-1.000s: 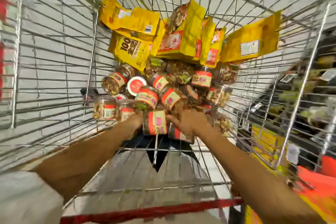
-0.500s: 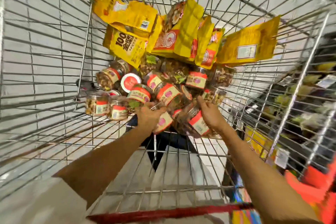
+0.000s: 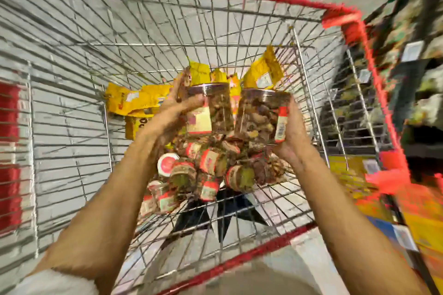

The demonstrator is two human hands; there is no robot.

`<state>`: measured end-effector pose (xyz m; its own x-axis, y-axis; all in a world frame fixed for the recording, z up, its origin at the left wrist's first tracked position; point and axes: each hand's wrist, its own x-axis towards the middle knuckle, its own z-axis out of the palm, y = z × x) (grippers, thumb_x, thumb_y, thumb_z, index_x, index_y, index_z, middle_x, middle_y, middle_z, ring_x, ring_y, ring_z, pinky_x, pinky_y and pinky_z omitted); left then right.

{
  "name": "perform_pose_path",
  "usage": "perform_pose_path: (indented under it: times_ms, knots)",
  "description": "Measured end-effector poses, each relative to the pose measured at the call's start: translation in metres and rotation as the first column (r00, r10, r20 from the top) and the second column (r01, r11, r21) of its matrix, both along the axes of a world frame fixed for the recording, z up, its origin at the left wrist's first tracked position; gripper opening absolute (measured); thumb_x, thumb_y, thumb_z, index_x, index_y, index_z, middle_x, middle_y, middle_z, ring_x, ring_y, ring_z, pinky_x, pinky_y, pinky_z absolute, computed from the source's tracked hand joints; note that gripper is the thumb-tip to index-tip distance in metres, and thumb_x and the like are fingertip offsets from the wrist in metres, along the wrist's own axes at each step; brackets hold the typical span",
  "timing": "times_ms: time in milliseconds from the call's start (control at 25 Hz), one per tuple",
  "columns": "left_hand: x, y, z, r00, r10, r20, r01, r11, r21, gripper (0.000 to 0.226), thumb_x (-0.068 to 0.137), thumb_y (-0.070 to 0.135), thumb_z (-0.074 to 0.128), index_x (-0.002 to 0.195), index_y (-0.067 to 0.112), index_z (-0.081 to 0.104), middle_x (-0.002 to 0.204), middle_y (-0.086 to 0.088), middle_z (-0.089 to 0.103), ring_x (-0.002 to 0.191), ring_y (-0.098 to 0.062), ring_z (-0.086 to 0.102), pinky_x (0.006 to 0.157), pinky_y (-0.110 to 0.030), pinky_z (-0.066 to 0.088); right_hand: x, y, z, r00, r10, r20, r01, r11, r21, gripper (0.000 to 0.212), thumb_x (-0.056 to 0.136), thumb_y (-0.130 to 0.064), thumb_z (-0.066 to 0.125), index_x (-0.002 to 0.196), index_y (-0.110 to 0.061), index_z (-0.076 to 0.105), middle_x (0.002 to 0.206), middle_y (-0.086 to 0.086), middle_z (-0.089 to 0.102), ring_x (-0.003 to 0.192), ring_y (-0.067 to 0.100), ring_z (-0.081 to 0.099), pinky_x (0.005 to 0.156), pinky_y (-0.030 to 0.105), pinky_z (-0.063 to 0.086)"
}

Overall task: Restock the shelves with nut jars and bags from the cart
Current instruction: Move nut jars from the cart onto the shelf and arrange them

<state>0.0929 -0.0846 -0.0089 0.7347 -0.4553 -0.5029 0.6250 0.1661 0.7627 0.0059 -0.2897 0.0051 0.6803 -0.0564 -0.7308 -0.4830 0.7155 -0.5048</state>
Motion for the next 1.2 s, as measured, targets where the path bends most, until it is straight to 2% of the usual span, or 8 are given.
perform_pose_path:
  times_ms: [80, 200, 360, 600, 680, 880, 1080, 1200]
  knots:
    - [-0.012, -0.017, 0.027, 0.988, -0.095, -0.118, 0.072, 0.981, -0.181, 0.093, 0.022, 0.042, 0.095, 0.106, 0.019, 0.064, 0.079, 0.004, 0.072, 0.063, -0.009, 0.067, 0.058, -0.024, 0.054, -0.031, 0.001, 0.021, 0.986, -0.149, 0.071, 0.151, 0.988, -0.019, 0.067, 0.092, -0.061, 0.027, 0.069, -0.014, 0.069, 0.059, 0.004, 0.062, 0.052, 0.016, 0.057, 0.056, 0.024, 0.047]
    - [-0.048, -0.054, 0.054, 0.925, -0.270, -0.267, 0.166, 0.919, -0.357, 0.059, 0.034, 0.048, 0.089, 0.078, 0.013, 0.072, 0.073, -0.003, 0.068, 0.068, -0.014, 0.064, 0.070, -0.030, 0.053, -0.091, -0.003, 0.047, 0.909, -0.392, 0.140, 0.390, 0.920, 0.044, 0.044, 0.087, -0.059, 0.038, 0.084, -0.019, 0.057, 0.075, 0.011, 0.048, 0.066, 0.022, 0.044, 0.063, 0.029, 0.032]
    - [-0.114, -0.123, 0.087, 0.824, -0.530, -0.199, 0.449, 0.826, -0.341, 0.064, 0.065, 0.058, 0.055, 0.108, 0.012, 0.061, 0.099, -0.009, 0.059, 0.102, -0.026, 0.051, 0.100, -0.046, 0.039, -0.191, -0.023, 0.078, 0.704, -0.654, 0.277, 0.625, 0.756, 0.195, 0.056, 0.094, -0.056, 0.028, 0.060, -0.021, 0.057, 0.053, -0.003, 0.047, 0.048, 0.007, 0.038, 0.059, 0.020, 0.030]
    - [-0.237, -0.230, 0.125, 0.600, -0.800, 0.012, 0.745, 0.552, -0.374, 0.053, 0.073, 0.054, 0.047, 0.081, 0.008, 0.073, 0.068, -0.005, 0.072, 0.057, -0.013, 0.067, 0.059, -0.025, 0.056, -0.337, -0.067, 0.105, 0.305, -0.902, 0.307, 0.906, 0.374, 0.198, 0.043, 0.084, -0.042, 0.043, 0.077, -0.013, 0.074, 0.090, 0.001, 0.049, 0.076, 0.016, 0.038, 0.105, 0.022, 0.019]
    - [-0.287, -0.264, 0.135, 0.535, -0.845, 0.013, 0.759, 0.474, -0.447, 0.051, 0.074, 0.050, 0.048, 0.075, 0.007, 0.076, 0.064, -0.005, 0.072, 0.052, -0.012, 0.067, 0.049, -0.021, 0.054, -0.389, -0.089, 0.112, 0.227, -0.916, 0.330, 0.939, 0.296, 0.176, 0.034, 0.077, -0.039, 0.048, 0.084, -0.013, 0.070, 0.105, 0.005, 0.052, 0.096, 0.024, 0.048, 0.105, 0.035, 0.034]
    - [-0.408, -0.353, 0.126, 0.476, -0.875, 0.086, 0.770, 0.368, -0.521, 0.062, 0.084, 0.058, 0.036, 0.083, 0.012, 0.077, 0.079, -0.003, 0.075, 0.073, -0.014, 0.072, 0.067, -0.028, 0.057, -0.511, -0.164, 0.124, 0.230, -0.888, 0.399, 0.947, 0.299, 0.119, 0.025, 0.064, -0.036, 0.071, 0.079, -0.017, 0.065, 0.091, 0.008, 0.050, 0.076, 0.023, 0.049, 0.090, 0.030, 0.043]
    - [-0.516, -0.426, 0.107, 0.550, -0.835, 0.014, 0.734, 0.476, -0.484, 0.060, 0.089, 0.057, 0.035, 0.085, 0.014, 0.077, 0.083, -0.004, 0.075, 0.076, -0.017, 0.071, 0.069, -0.035, 0.059, -0.615, -0.240, 0.109, 0.332, -0.851, 0.408, 0.898, 0.417, 0.137, 0.040, 0.077, -0.042, 0.050, 0.081, -0.011, 0.075, 0.092, 0.010, 0.071, 0.083, 0.025, 0.070, 0.076, 0.041, 0.057]
    - [-0.554, -0.467, 0.085, 0.643, -0.764, 0.051, 0.745, 0.609, -0.273, 0.052, 0.077, 0.051, 0.053, 0.106, 0.012, 0.069, 0.091, -0.007, 0.071, 0.079, -0.019, 0.067, 0.078, -0.035, 0.055, -0.649, -0.279, 0.091, 0.315, -0.893, 0.323, 0.911, 0.379, 0.159, 0.048, 0.086, -0.046, 0.044, 0.090, -0.010, 0.075, 0.095, 0.010, 0.073, 0.083, 0.026, 0.071, 0.072, 0.041, 0.058]
